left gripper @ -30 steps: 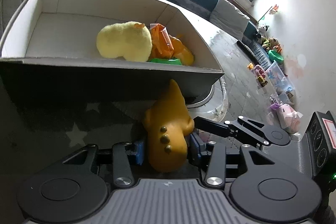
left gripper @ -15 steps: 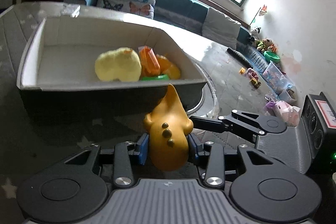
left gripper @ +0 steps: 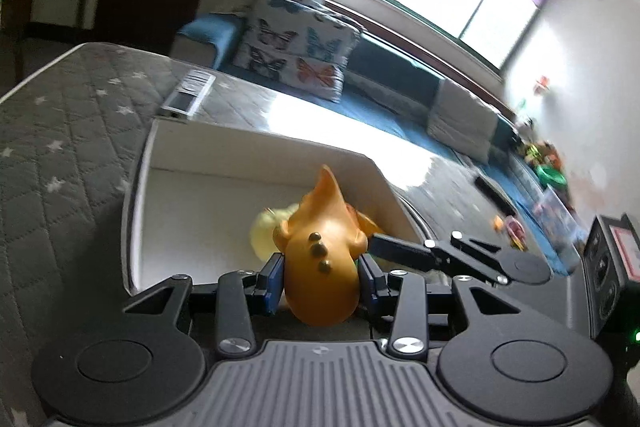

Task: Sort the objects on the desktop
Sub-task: 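Lift the orange duck with the left gripper and carry it over the box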

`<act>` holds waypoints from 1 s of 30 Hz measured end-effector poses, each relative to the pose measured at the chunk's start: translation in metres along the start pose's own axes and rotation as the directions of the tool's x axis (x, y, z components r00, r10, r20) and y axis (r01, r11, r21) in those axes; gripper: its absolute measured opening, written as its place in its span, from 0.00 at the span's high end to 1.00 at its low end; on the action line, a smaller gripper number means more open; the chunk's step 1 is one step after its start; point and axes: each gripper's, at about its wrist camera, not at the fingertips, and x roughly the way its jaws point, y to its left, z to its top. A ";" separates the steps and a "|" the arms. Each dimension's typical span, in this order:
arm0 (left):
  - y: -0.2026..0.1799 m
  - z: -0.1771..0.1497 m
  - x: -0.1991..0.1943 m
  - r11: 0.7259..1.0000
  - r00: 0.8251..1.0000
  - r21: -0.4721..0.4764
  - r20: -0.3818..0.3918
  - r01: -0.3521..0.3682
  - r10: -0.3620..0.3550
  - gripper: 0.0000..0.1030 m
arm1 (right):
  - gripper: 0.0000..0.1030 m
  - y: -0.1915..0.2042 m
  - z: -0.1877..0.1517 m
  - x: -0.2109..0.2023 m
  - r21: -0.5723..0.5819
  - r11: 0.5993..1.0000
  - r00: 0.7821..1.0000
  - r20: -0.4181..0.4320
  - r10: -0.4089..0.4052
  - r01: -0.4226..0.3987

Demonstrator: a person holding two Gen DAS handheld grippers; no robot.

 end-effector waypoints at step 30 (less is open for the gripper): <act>0.038 0.024 0.050 0.970 0.976 -0.120 0.014 -0.213 0.216 0.59 | 0.50 -0.020 0.001 0.040 0.067 0.998 0.999 -0.048 -0.009 0.012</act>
